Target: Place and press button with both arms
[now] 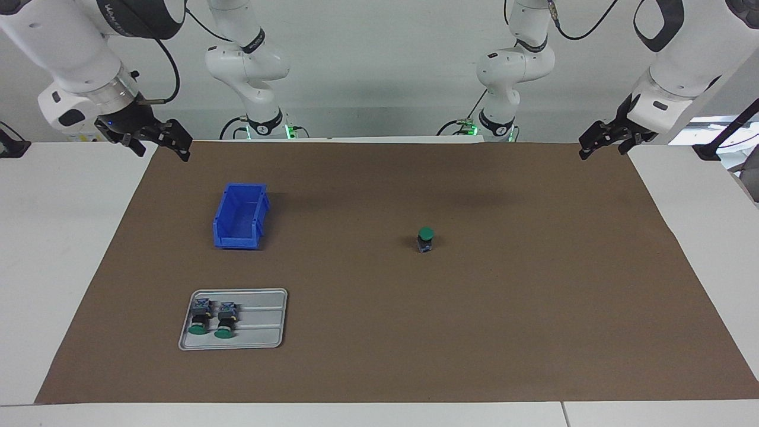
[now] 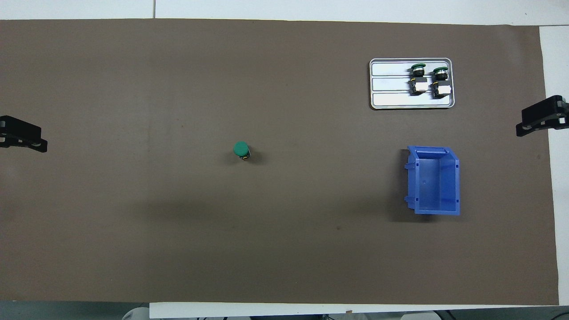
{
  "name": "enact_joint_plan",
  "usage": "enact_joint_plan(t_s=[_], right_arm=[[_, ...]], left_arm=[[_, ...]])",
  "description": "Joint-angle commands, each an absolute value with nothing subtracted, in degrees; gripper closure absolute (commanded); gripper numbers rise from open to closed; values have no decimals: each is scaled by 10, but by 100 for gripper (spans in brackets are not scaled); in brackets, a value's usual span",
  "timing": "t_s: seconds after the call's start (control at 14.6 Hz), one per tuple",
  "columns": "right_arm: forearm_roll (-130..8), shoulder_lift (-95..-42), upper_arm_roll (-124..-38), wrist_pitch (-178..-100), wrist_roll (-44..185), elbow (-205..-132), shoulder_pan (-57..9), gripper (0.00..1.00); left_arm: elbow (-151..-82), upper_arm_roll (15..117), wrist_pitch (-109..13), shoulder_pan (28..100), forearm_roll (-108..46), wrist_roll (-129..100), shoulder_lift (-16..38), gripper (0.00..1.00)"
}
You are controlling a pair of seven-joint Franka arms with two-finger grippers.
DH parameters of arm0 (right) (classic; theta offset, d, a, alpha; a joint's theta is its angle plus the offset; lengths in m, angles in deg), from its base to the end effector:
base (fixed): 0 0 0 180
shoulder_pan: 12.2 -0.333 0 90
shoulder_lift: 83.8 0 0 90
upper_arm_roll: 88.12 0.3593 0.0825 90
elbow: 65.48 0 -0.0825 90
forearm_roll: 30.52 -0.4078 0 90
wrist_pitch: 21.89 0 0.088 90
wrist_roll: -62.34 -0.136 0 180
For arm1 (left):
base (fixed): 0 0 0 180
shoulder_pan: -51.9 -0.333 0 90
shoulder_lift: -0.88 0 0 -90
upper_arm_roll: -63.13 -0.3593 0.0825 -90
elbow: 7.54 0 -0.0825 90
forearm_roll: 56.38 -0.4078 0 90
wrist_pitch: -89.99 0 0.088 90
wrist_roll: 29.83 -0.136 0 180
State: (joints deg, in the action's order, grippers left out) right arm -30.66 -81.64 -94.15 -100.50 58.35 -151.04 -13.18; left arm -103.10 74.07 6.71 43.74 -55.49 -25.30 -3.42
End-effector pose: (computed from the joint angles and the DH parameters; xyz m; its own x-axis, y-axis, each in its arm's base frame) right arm 0.5634 -0.0482 0.6395 0.9751 -0.1561 -0.1576 -0.1561 -0.9877 0.0125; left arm 0.5326 -0.0320 0.6233 0.9897 0.0317 -0.1398 0.0306 -0.9995 -0.0098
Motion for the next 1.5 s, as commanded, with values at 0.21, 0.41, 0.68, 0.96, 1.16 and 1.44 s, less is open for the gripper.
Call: enact_joint_plan(t_s=[0.21, 0.41, 0.68, 0.96, 1.16, 1.44], right_arm=[[-308, -829, -944, -1006, 595, -1525, -132, 1], [-308, -829, -944, -1006, 595, -1525, -132, 1], [-318, -837, -941, -1013, 601, -1536, -120, 1], [-353, -828, -930, -1059, 547, -1546, -249, 1], [-362, -772, -928, -1114, 423, -1511, -373, 1], [-383, -610, -926, -1214, 289, -1400, -481, 1]], left_arm=[[-1034, 746, 73, 439, -566, -253, -44, 0], [-1035, 745, 74, 434, -566, -253, -44, 0], [-1034, 745, 72, 432, -566, -253, -44, 0], [-1035, 745, 72, 432, -566, -253, -44, 0], [-1034, 745, 72, 432, -566, -253, -44, 0], [-1034, 745, 72, 432, -566, -253, -44, 0]])
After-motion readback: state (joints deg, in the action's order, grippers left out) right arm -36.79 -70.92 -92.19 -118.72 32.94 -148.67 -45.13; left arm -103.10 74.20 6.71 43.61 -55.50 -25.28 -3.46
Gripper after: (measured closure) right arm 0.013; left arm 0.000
